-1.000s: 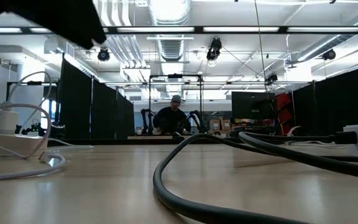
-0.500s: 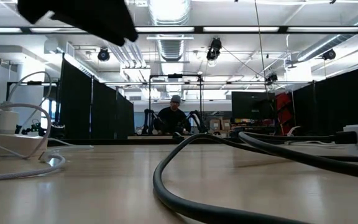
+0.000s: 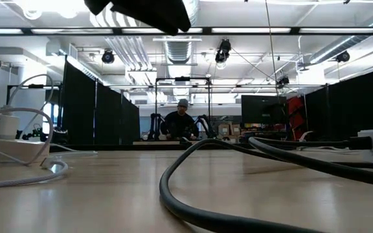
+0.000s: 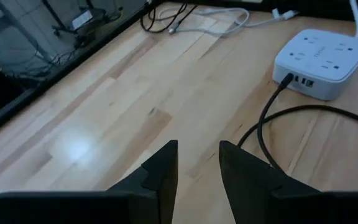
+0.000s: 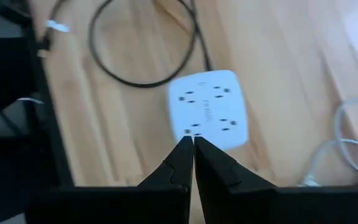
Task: Insert USB
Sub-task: Insert the white charger cable into the left white outlet extension
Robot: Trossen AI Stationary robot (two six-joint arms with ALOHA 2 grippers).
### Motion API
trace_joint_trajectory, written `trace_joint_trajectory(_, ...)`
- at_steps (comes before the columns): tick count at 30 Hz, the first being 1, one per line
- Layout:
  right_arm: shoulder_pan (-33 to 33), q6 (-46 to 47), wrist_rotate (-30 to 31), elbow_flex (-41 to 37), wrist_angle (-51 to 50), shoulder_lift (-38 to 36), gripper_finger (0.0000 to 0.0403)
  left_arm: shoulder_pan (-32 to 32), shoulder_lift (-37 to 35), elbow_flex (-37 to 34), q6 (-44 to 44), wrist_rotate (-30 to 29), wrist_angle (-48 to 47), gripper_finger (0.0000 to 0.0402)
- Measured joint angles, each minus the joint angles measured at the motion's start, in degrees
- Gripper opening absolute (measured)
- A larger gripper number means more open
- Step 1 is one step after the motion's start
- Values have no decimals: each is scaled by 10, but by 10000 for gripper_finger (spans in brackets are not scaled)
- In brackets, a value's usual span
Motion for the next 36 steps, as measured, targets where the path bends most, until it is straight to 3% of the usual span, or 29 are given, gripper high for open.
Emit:
trace_joint_trajectory(7, -51, -72, -12, -1, -15, 22, 0, -5, -24, 0, 36, -2, 7, 105)
trace_joint_trajectory(17, -281, -271, -103, -4, -66, 92, 0, -7, -27, 0, 36, 2, 7, 105)
trace_joint_trajectory(23, -358, -348, -158, -37, -71, 106, 6, -25, -27, 0, 49, 5, -10, 105)
trace_joint_trajectory(36, -434, -333, -226, -215, -32, 123, 173, -59, -27, -20, 12, -71, -49, 105)
